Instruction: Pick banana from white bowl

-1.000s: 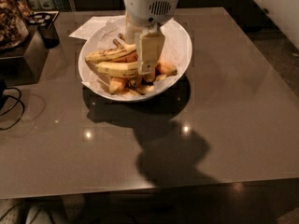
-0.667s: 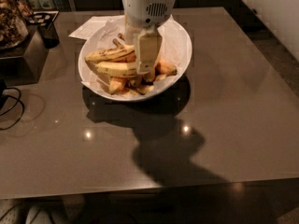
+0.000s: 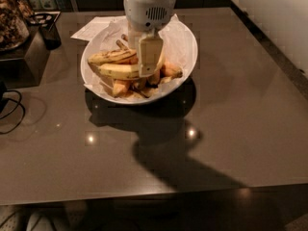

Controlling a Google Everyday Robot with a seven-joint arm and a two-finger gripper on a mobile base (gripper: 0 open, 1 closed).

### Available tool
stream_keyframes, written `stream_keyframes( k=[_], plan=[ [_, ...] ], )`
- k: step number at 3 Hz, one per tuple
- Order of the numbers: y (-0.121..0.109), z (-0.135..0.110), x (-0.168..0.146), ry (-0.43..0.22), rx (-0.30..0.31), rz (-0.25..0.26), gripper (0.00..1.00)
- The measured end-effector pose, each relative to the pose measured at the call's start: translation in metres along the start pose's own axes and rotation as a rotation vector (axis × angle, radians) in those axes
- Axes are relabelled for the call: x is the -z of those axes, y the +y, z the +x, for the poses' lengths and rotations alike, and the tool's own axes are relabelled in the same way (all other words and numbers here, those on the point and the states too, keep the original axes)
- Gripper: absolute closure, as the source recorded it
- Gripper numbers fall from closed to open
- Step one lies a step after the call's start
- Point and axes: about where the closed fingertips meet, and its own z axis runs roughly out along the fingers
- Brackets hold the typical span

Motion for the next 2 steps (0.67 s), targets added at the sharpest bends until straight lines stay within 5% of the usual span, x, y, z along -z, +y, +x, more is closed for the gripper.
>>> stream_keyframes(
  k=[2],
  plan=[
    [-0.002, 0.003, -0.022, 0.026, -0.004, -0.038, 0.47]
  ],
)
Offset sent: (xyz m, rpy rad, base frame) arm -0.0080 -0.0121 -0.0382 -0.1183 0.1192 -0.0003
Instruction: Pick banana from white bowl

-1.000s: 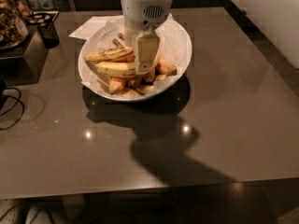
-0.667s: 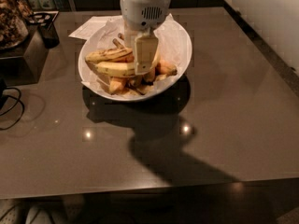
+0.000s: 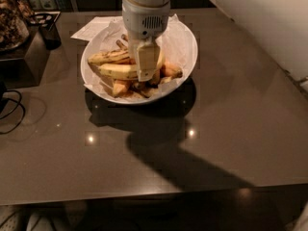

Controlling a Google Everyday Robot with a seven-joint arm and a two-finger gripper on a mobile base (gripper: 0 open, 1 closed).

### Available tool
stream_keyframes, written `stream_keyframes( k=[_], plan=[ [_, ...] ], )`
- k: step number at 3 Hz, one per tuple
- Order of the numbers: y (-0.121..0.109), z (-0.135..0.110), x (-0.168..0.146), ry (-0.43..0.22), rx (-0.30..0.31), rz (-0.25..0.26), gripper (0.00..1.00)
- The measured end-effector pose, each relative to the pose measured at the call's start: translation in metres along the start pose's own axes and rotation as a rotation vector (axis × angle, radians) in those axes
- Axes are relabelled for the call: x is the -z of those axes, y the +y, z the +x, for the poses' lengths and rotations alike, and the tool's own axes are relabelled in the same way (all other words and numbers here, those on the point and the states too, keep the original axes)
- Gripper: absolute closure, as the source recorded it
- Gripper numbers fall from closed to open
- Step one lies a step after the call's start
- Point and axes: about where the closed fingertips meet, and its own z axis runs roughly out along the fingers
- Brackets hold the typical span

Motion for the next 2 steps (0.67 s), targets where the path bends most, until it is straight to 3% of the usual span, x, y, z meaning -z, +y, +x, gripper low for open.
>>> stream_keyframes(
  k=[2],
  plan=[
    [-0.0037, 0.0034, -0.0156, 0.021, -0.004, -0.026, 0.46]
  ],
)
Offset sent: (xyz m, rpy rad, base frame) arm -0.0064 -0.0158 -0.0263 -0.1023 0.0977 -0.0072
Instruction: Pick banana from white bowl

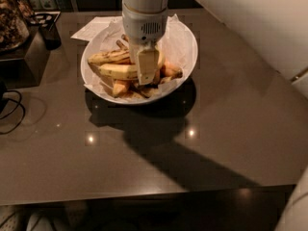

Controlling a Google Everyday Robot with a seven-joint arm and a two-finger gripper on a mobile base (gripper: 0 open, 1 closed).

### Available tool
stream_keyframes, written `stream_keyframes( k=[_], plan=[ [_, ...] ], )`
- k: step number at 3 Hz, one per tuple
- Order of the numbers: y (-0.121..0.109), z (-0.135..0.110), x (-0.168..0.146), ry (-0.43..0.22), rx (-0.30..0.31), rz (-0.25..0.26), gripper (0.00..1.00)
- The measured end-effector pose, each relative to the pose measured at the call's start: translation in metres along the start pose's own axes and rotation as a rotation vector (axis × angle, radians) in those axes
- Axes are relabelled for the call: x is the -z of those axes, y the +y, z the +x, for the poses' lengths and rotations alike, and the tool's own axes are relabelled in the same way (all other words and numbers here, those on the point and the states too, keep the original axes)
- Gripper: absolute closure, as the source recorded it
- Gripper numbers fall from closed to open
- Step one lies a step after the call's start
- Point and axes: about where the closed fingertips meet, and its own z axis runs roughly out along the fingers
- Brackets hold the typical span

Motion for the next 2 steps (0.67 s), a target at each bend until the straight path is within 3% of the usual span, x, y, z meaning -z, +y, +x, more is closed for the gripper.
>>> stream_keyframes(
  k=[1, 2],
  plan=[
    [0.003, 0.002, -0.014, 0.006, 0.0, -0.03, 0.46],
    [0.005, 0.007, -0.025, 0.013, -0.007, -0.052, 0.64]
  ],
)
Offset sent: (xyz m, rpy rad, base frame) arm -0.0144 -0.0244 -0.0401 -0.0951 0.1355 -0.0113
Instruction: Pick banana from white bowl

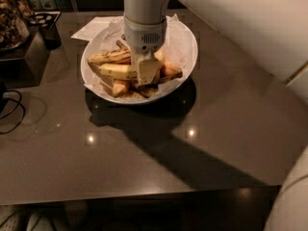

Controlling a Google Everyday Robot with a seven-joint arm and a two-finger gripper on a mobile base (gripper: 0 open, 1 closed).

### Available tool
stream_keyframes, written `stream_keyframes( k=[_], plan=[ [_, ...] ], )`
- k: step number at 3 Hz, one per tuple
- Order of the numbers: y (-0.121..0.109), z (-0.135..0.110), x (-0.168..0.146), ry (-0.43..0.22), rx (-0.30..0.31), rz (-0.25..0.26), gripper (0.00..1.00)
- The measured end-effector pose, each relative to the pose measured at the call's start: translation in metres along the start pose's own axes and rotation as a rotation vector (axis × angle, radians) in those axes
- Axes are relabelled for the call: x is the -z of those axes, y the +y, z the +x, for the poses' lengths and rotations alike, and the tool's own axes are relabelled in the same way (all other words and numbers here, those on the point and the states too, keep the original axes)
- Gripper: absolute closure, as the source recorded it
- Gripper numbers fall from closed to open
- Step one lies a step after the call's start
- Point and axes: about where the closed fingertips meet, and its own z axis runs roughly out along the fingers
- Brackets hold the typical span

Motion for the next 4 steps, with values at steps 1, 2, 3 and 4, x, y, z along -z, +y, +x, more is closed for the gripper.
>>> stream_keyframes(
  k=[1, 2, 3, 4],
  plan=[
    [0.0, 0.0, 0.0, 0.0, 0.0, 0.0, 0.87],
    [0.0, 0.0, 0.0, 0.0, 0.0, 0.0, 1.0],
    [-0.004, -0.002, 0.003, -0.012, -0.015, 0.03, 1.0],
    [0.006, 0.003, 0.017, -0.03, -0.089, 0.055, 1.0]
  ],
)
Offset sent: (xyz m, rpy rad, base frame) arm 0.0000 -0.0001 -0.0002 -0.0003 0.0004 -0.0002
